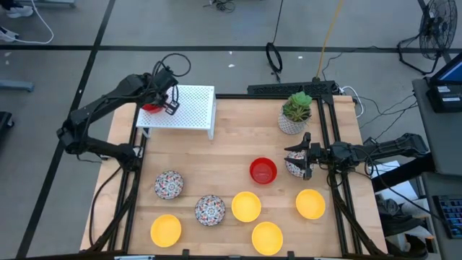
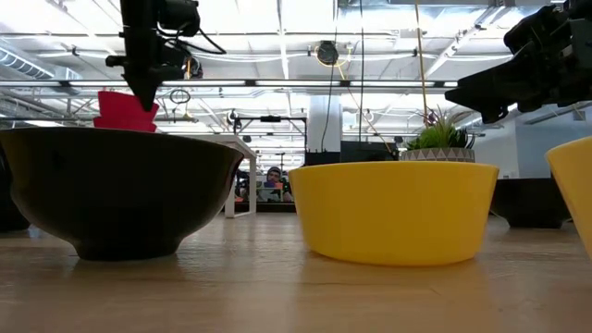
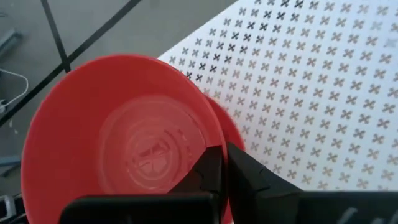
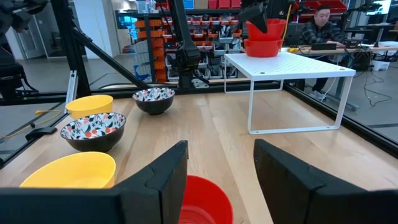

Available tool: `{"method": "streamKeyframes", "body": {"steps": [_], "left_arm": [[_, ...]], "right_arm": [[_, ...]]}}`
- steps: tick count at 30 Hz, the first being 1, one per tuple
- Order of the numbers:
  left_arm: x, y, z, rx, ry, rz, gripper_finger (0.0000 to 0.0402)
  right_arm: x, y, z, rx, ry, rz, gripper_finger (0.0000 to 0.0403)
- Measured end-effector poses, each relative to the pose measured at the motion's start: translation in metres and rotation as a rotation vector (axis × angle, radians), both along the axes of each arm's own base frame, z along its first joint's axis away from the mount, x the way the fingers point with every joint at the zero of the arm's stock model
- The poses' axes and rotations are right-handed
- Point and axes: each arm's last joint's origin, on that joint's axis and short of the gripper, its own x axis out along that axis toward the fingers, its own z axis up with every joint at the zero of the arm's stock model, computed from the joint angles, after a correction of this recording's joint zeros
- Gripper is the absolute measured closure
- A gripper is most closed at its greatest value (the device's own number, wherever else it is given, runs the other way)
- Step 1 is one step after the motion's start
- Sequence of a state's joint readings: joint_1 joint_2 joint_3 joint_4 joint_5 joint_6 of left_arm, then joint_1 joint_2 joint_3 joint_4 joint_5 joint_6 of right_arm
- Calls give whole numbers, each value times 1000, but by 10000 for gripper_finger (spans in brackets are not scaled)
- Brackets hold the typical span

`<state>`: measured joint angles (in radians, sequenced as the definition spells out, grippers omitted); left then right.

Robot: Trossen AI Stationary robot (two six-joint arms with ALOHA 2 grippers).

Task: Pick & Place Mini bowls
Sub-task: Stack the red bowl on top of the red bowl on the shelf

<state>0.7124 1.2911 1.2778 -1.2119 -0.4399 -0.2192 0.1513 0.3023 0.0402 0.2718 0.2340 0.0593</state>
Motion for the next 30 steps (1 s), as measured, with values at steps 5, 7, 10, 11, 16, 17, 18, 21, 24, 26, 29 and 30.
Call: {"method": "streamKeyframes", "body": {"steps": [5, 7, 10, 11, 16, 17, 18, 21, 24, 26, 29, 30], "left_arm": [[0, 0, 0, -5, 2, -7, 377], [0, 0, 0, -9, -1, -9, 372], [0, 0, 0, -12, -3, -11, 372], [0, 0, 0, -13, -4, -11, 374], [0, -1, 0, -15, -7, -8, 394], [0, -1, 0, -16, -6, -8, 395], [0, -1, 0, -19, -8, -9, 395], [0, -1, -1, -38, -18, -15, 385], [1, -2, -1, -52, -30, -22, 368], [1, -2, -1, -54, -31, -23, 364], [1, -2, -1, -54, -31, -23, 361], [1, -2, -1, -54, -30, -23, 361]], "right_arm": [[0, 0, 0, 0, 0, 0, 231], [0, 0, 0, 0, 0, 0, 231], [0, 0, 0, 0, 0, 0, 232], [0, 0, 0, 0, 0, 0, 231], [0, 0, 0, 0, 0, 0, 231], [0, 0, 0, 0, 0, 0, 231], [0, 0, 0, 0, 0, 0, 231], [0, 0, 0, 0, 0, 0, 231], [0, 0, 0, 0, 0, 0, 231], [0, 0, 0, 0, 0, 0, 231], [0, 0, 0, 0, 0, 0, 231], [0, 0, 0, 0, 0, 0, 231]]}}
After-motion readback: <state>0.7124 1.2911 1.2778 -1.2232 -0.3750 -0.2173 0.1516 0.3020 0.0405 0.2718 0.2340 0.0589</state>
